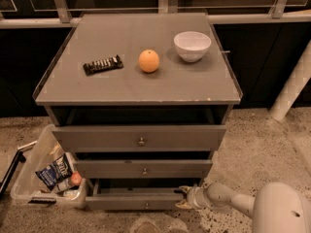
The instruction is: Open bottom drawer
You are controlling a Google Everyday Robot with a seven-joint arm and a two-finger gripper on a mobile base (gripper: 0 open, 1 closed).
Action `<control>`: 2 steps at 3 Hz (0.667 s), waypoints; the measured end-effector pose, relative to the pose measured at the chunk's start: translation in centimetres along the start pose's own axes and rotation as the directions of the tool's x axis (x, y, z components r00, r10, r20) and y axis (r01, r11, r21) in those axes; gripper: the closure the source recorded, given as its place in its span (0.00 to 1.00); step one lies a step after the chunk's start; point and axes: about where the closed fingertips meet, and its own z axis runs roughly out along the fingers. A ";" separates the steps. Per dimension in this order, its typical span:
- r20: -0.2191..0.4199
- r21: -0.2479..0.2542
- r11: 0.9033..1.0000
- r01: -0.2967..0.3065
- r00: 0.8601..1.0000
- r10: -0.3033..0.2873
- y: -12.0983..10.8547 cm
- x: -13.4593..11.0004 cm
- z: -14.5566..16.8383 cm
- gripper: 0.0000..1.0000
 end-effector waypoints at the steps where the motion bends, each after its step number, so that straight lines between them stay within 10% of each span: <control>1: 0.000 0.000 1.000 0.000 1.000 0.000 -0.1 -0.3 -0.3 0.83; 2: -0.018 0.021 1.000 -0.023 1.000 0.023 -0.5 0.4 -1.5 1.00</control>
Offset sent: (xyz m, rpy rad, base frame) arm -0.1384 -0.0393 0.0425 -0.1442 0.0966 -0.2820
